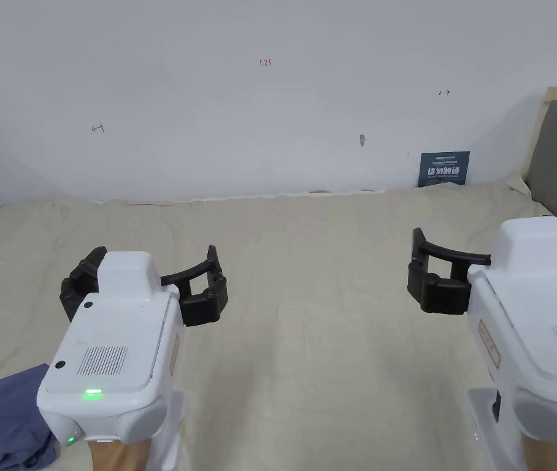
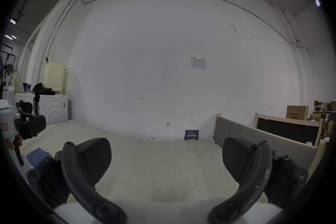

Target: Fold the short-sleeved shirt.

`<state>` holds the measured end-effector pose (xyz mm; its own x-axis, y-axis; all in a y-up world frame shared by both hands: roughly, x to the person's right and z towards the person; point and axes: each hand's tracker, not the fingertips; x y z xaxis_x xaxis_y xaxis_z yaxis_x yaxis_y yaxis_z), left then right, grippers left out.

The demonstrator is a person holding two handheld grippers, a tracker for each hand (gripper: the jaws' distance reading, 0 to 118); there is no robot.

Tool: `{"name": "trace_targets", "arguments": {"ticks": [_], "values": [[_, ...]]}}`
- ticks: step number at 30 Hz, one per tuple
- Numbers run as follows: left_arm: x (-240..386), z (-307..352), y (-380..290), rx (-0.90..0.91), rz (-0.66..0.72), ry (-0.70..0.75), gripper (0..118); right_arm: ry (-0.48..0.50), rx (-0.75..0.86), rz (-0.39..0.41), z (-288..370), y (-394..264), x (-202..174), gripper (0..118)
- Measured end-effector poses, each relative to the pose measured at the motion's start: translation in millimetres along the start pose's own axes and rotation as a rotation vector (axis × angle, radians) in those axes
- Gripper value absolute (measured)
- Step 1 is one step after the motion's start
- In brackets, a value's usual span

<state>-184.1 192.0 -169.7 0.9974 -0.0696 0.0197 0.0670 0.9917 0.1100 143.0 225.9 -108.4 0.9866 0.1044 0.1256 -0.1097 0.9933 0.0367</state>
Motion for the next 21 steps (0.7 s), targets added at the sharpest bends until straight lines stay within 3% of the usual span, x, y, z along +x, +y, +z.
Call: {"name": "trace_targets", "arguments": {"ticks": [21], "values": [[0.3, 1.6, -0.4, 0.004, -0.006, -0.004, 118, -0.008, -0.001, 0.005, -0.1, -0.7, -2.5, 118]]}}
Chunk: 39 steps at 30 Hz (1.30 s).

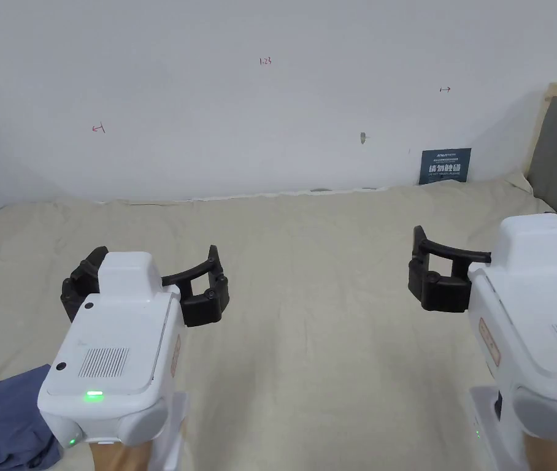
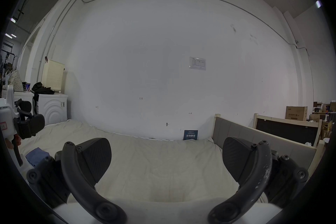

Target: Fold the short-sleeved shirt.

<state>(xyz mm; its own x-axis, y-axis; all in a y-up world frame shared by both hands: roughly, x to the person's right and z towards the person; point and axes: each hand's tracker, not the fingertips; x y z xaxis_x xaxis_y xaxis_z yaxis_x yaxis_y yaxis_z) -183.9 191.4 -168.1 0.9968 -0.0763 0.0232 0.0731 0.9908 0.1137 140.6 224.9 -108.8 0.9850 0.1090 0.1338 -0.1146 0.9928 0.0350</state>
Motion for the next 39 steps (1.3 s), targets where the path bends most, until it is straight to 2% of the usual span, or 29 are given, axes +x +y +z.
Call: {"name": "trace_targets", "arguments": {"ticks": [11, 17, 19, 24, 28, 34, 39], "values": [[0.7, -0.2, -0.6, 0.0, 0.004, 0.0, 118, -0.008, -0.003, 0.01, -0.3, -0.4, -0.9, 118], [-1.2, -0.5, -0.5, -0.003, 0.006, 0.0, 118, -0.052, -0.019, 0.033, -3.1, -0.4, -6.0, 118], [-1.9, -0.4, -0.6, -0.002, 0.01, 0.0, 118, -0.089, -0.066, -0.015, -5.3, 0.0, -7.0, 118], [-3.1, -0.2, -0.8, -0.004, 0.01, 0.001, 118, -0.201, -0.377, -0.167, -16.7, 14.2, -8.6, 118], [-3.5, 0.5, -1.2, -0.004, 0.014, -0.001, 118, -0.142, -0.538, -0.223, -23.1, 23.1, -7.5, 118], [-2.8, 0.9, -1.1, -0.004, 0.018, -0.002, 118, -0.108, -0.537, -0.26, -18.5, 27.4, -12.4, 118], [-3.0, 1.7, 0.1, 0.002, 0.015, -0.004, 118, -0.097, -0.511, -0.246, -20.7, 27.4, -13.5, 118]]}}
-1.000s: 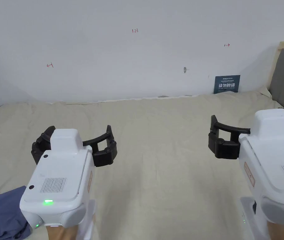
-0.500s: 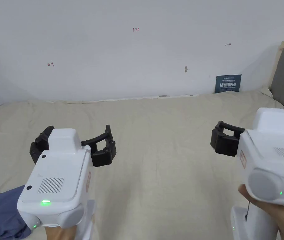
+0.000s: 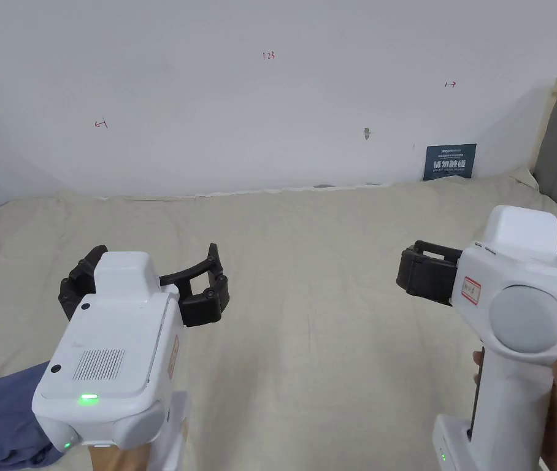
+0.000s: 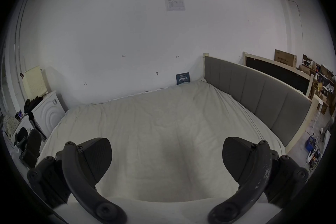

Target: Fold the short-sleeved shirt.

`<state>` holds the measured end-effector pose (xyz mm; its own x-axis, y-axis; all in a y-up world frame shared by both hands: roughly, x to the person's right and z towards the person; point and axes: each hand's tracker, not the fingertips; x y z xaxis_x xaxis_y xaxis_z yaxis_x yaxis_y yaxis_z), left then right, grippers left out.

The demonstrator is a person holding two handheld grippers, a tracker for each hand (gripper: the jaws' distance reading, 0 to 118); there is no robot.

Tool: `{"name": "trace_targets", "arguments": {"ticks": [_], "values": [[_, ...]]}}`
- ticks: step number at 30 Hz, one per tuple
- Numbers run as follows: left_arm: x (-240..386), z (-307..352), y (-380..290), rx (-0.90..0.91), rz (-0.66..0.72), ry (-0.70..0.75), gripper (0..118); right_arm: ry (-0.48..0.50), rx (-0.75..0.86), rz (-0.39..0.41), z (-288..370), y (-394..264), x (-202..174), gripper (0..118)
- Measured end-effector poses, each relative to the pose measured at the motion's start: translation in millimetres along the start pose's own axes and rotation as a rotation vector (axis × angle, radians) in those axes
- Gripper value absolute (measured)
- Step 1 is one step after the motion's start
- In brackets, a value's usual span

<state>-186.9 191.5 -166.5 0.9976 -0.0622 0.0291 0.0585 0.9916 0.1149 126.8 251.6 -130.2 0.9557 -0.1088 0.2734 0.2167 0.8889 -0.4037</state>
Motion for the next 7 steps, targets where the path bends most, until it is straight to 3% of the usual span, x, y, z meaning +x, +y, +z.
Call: {"name": "trace_targets", "arguments": {"ticks": [7], "values": [[-1.3, 0.6, 0.6, 0.003, 0.003, 0.002, 118, -0.029, 0.002, 0.014, -5.5, 0.8, 0.3, 118]]}}
